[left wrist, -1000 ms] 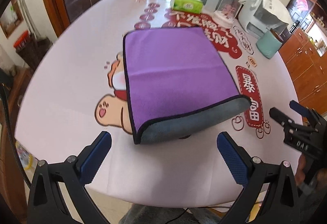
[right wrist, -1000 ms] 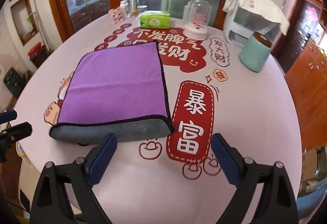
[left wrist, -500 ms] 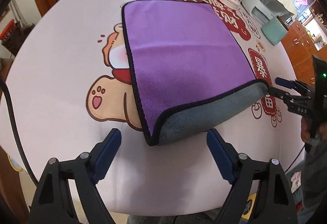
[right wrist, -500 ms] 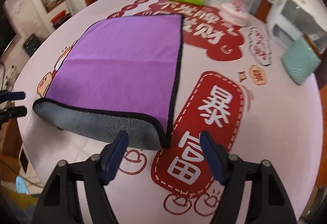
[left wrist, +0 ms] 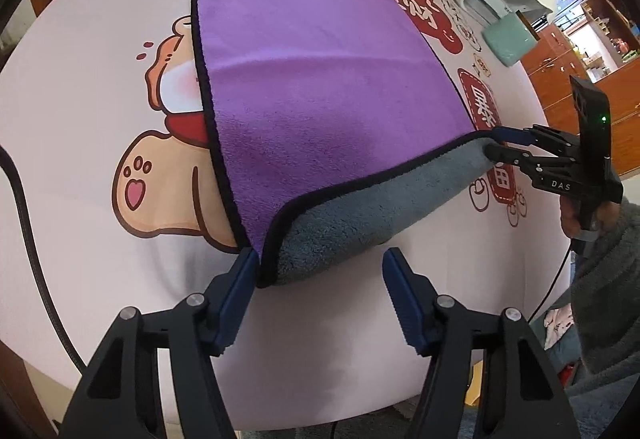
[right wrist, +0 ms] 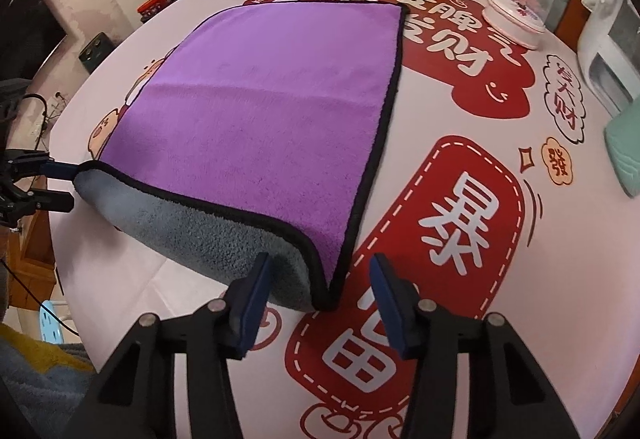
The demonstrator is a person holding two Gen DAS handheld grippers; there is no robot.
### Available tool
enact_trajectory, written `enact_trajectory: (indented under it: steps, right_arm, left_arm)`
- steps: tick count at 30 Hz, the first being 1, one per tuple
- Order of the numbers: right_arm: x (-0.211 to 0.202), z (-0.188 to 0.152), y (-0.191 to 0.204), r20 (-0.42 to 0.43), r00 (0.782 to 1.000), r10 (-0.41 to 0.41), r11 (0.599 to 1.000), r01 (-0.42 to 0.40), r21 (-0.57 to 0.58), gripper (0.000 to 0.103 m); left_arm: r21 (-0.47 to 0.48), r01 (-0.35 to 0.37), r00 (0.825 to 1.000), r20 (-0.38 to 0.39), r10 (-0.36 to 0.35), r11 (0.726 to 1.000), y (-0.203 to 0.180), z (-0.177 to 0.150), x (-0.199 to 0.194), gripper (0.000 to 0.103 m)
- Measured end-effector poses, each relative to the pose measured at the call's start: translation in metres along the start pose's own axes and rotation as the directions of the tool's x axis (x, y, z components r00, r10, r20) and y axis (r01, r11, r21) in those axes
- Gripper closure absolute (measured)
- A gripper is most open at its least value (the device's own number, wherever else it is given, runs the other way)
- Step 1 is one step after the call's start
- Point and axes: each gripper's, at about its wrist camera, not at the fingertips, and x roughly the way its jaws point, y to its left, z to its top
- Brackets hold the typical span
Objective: Fold towel
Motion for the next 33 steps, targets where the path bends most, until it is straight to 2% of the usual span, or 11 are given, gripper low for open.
enact_trajectory:
  steps: [5, 9, 16, 24, 27, 30, 33]
  right_arm:
    - [-0.003, 0.004, 0.003, 0.002, 1.000, 0.019, 1.000, -0.019, -0.017, 0.058]
    - [-0.002, 0.005, 0.008, -0.009, 0.999, 0.031, 0.999, -0.031, -0.041, 0.068]
    - [-0.001, 0.005, 0.010, -0.016, 0.999, 0.034, 0.998, -0.035, -0.049, 0.082]
    - [-0.002, 0.004, 0.003, -0.009, 0.999, 0.042, 0.999, -0.042, -0.017, 0.089]
    - [-0.001, 0.003, 0.002, -0.014, 0.999, 0.045, 0.999, -0.046, -0.017, 0.091]
    - [0.000, 0.003, 0.002, -0.023, 0.998, 0.051, 0.999, -0.051, -0.017, 0.091]
    - [0.003, 0.004, 0.001, -0.034, 0.998, 0.060, 0.998, -0.060, -0.007, 0.091]
  left_arm:
    - [-0.016, 0.029, 1.000, -0.002, -0.029, 0.999, 0.005, 0.003, 0.000, 0.041]
    - [-0.025, 0.034, 0.999, -0.012, -0.035, 0.999, 0.007, 0.005, 0.001, 0.053]
    - [-0.020, 0.019, 0.999, -0.031, -0.020, 1.000, 0.010, 0.010, 0.005, 0.060]
    - [-0.046, 0.041, 0.998, -0.054, -0.043, 0.998, 0.020, 0.015, 0.014, 0.060]
    - [-0.044, 0.052, 0.997, -0.059, -0.055, 0.998, 0.020, 0.016, 0.015, 0.070]
    - [-0.026, 0.050, 0.997, -0.061, -0.052, 0.998, 0.017, 0.018, 0.015, 0.071]
    - [-0.019, 0.049, 0.996, -0.068, -0.050, 0.999, 0.016, 0.019, 0.016, 0.077]
